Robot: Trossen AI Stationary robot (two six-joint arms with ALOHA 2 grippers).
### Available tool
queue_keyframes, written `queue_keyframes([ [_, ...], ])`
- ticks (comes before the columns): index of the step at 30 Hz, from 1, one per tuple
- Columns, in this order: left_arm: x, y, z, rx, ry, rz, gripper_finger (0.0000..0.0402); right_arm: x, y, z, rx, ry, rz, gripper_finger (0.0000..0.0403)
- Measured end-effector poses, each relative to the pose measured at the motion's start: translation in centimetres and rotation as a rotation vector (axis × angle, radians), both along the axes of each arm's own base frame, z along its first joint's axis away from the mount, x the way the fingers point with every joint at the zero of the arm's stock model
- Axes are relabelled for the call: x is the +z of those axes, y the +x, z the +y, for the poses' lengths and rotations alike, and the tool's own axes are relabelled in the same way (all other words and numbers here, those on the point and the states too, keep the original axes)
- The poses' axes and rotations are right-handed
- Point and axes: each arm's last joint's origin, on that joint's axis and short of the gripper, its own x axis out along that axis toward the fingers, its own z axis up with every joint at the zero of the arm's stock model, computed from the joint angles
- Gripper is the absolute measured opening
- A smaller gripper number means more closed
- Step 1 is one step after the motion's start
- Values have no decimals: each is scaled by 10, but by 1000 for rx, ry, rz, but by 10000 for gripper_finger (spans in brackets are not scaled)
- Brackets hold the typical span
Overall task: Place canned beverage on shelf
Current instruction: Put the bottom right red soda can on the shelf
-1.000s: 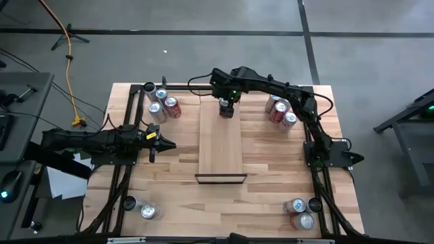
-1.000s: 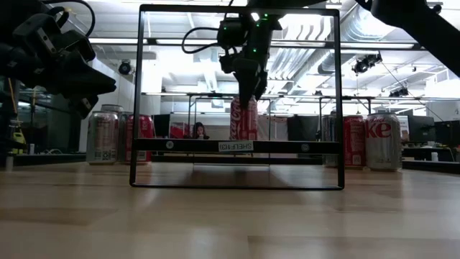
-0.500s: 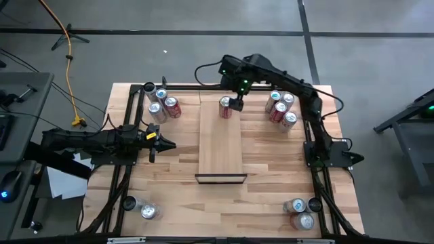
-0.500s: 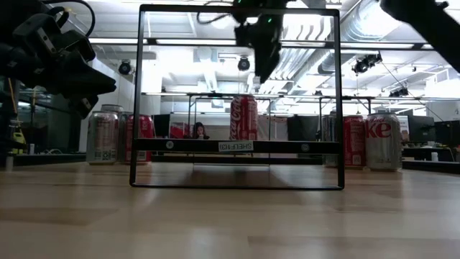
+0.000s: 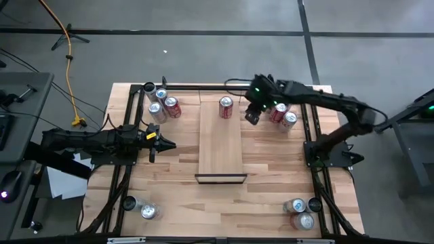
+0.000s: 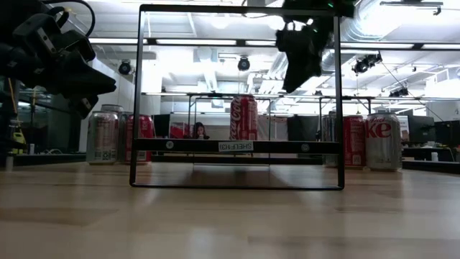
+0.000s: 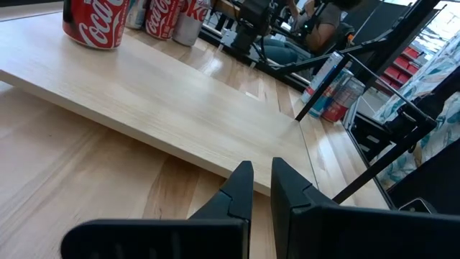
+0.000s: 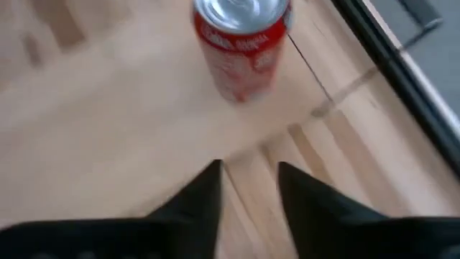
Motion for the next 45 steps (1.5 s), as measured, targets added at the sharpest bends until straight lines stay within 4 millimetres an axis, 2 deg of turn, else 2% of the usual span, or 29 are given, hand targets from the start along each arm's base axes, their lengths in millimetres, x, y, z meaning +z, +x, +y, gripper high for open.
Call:
queue_keyframes([
  [3, 1, 0, 0, 2, -5, -8, 0, -23, -7, 5, -1, 13, -132, 24],
  [4, 1, 0, 0, 4, -15, -15, 0, -30, -8, 6, 5, 13, -160, 13],
  [8, 1, 0, 0, 8, -32, -14, 0, -56, -9, 6, 40, -34, -183, 24],
  [13, 1, 0, 0, 8, -32, -15, 0, -74, 5, -1, 94, -132, -259, 3],
  [16, 2, 0, 0, 19, -30, -17, 0, -82, 14, -5, 135, -188, -247, 6],
  [21, 3, 1, 1, 42, -35, -32, 0, -91, 20, -10, 109, -215, -206, 2],
  [26, 6, 1, 1, 49, -25, -63, 0, -90, 20, -14, 59, -314, -169, 0],
  [34, 8, 1, 2, 59, -51, -86, 0, -88, 24, -15, 80, -302, -229, 0],
  [45, 12, 2, 4, 146, -88, -132, 0, -97, 44, -11, 78, -293, -352, 0],
])
